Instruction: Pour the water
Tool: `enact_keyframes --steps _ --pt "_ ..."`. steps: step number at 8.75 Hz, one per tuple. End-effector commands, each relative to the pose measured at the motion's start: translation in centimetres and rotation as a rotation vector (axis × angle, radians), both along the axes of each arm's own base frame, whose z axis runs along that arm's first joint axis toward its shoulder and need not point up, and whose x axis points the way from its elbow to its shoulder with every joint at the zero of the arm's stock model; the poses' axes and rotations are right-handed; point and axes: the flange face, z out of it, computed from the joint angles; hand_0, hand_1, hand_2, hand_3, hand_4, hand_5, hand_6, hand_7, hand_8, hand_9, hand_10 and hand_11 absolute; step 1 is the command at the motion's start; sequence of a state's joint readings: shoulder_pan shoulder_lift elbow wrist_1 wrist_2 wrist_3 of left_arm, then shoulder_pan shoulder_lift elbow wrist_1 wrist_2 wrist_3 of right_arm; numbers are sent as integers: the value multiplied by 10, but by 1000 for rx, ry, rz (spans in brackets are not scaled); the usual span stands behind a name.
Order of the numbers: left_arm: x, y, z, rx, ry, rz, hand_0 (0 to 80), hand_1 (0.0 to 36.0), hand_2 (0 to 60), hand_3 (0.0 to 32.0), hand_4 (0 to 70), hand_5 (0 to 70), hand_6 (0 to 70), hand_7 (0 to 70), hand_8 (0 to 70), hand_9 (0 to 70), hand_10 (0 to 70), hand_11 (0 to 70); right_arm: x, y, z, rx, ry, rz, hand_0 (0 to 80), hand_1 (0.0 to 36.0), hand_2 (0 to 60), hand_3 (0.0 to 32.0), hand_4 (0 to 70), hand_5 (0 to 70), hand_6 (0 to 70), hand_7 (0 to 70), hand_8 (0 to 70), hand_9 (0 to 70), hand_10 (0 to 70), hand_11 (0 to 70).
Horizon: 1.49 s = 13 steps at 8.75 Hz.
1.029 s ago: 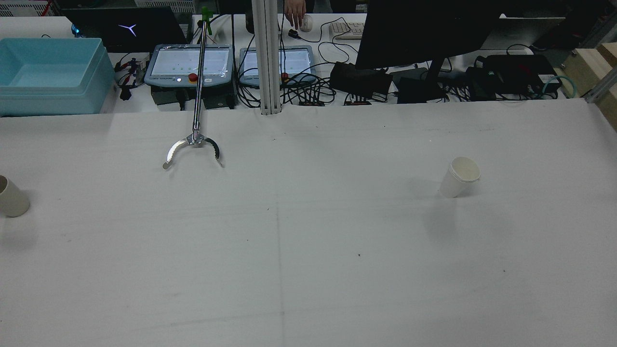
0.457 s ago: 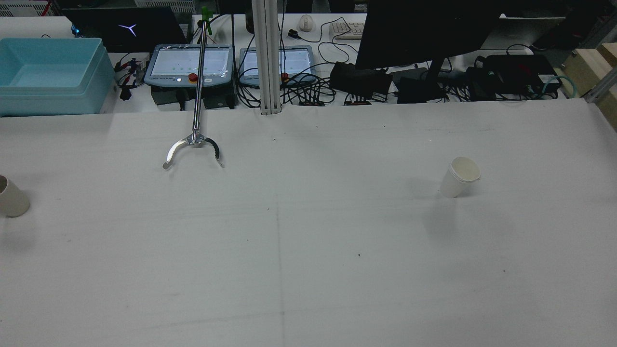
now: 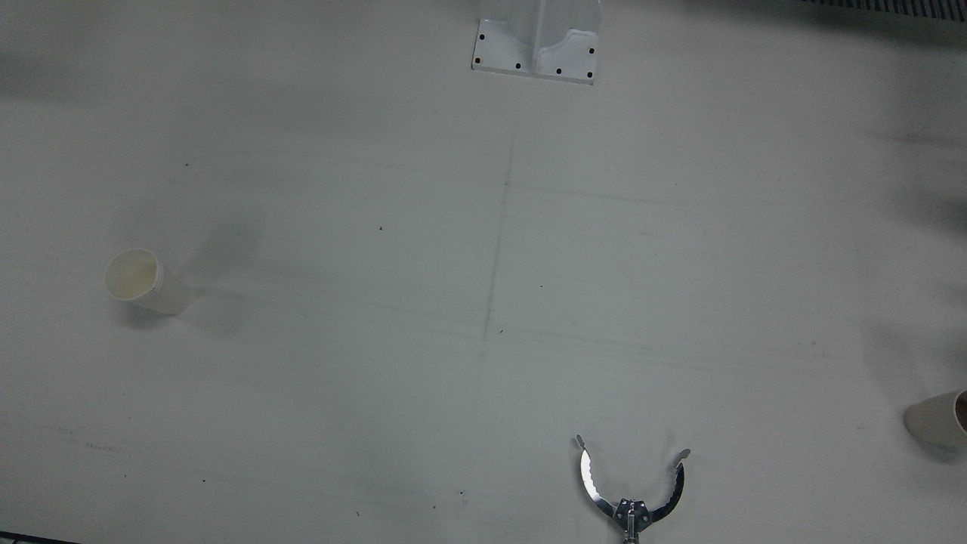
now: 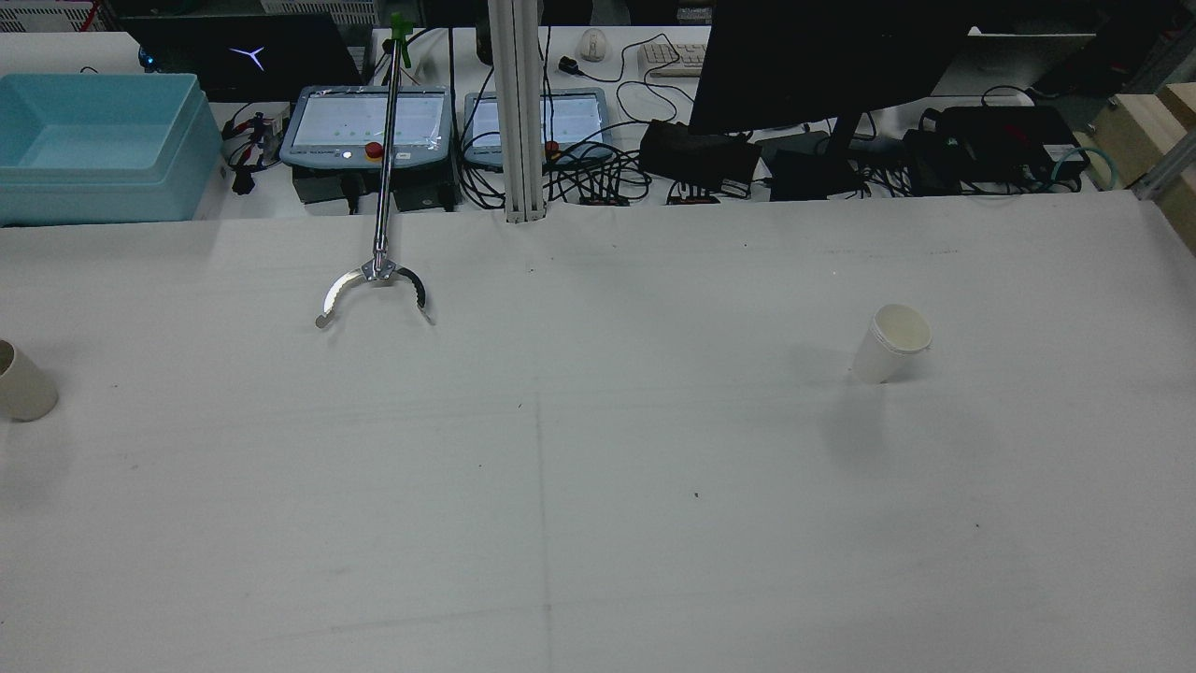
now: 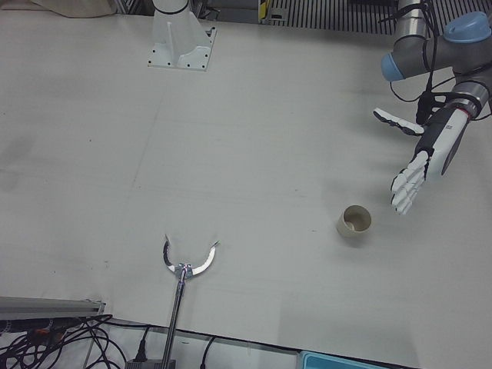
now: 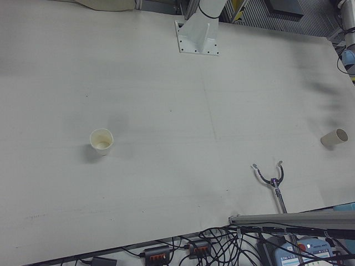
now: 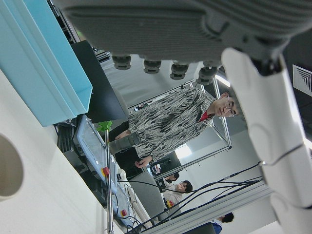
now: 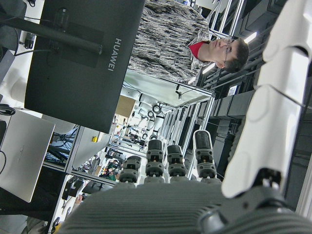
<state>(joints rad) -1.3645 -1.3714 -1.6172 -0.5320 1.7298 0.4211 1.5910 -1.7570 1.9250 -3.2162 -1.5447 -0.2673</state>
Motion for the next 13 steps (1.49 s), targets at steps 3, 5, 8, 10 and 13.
enact_keyframes --steps 3,5,8,10,13 --pt "44 -60 44 -9 -128 9 503 142 94 116 130 9 35 63 28 54 30 61 -4 3 8 -14 12 -12 522 169 20 0 42 292 66 156 104 179 61 108" --pt "53 -71 51 -26 -144 18 496 116 34 134 127 14 29 66 23 47 22 48 -7 -4 9 -14 9 -18 511 159 26 0 50 296 71 163 110 188 64 110" --pt "76 -75 80 -11 -160 2 490 104 13 124 127 7 23 53 17 34 13 33 -25 -13 6 -4 39 -55 512 160 28 0 54 299 75 168 113 193 65 112" --pt "79 -70 96 -9 -167 5 484 92 0 126 123 0 21 53 20 36 10 29 -25 -13 7 -7 39 -54 517 163 25 0 57 304 73 163 109 185 60 105" --pt "86 -67 115 -1 -206 -7 480 84 0 128 122 0 24 55 23 39 14 35 -25 -13 7 -7 41 -53 520 166 23 0 58 310 75 167 107 183 57 102"
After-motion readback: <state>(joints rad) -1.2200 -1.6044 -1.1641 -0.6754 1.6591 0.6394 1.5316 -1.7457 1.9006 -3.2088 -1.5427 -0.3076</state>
